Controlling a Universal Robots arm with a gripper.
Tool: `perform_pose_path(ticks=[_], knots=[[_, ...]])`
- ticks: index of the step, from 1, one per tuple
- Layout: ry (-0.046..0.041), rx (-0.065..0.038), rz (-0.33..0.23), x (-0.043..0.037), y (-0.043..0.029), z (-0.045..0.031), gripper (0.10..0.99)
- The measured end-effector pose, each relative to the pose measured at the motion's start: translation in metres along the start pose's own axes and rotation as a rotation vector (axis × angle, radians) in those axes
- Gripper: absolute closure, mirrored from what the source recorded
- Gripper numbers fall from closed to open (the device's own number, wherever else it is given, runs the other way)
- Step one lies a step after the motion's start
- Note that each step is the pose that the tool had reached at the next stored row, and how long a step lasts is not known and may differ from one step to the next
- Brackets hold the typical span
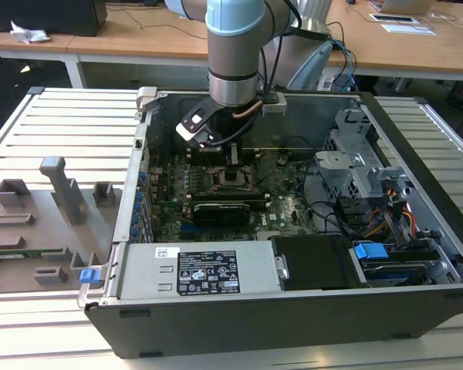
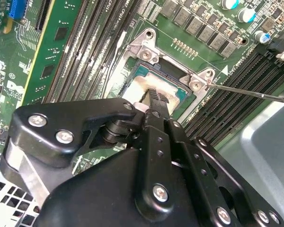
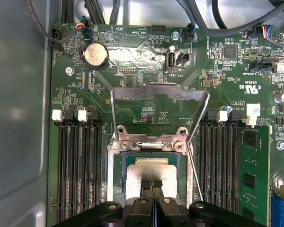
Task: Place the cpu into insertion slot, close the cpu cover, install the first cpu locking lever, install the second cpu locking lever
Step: 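Place the cpu into insertion slot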
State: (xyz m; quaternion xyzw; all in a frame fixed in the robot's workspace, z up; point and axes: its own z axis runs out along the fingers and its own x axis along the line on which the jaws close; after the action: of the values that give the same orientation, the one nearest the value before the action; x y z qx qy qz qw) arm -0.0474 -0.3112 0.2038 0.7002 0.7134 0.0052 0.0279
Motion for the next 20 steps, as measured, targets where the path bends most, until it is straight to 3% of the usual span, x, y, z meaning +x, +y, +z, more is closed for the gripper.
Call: perform_pose_path(ticks=[2,4,5,8,20], knots=[[0.0004,0.000,0.000,0.0001,0.0007,0.0009,0.980],[0.0005,0.000,0.000,0.0000,0.0051,0.0012,0.980],[0.0007,0.002,0.000,-0.0001,0.0110,0.0015,0.980],[0.0014,0.001,0.000,-0.0001,0.0140,0.0004,0.980],[0.0001,0.002,0.000,-0.0013,0.0157,-0.0348,0.980]])
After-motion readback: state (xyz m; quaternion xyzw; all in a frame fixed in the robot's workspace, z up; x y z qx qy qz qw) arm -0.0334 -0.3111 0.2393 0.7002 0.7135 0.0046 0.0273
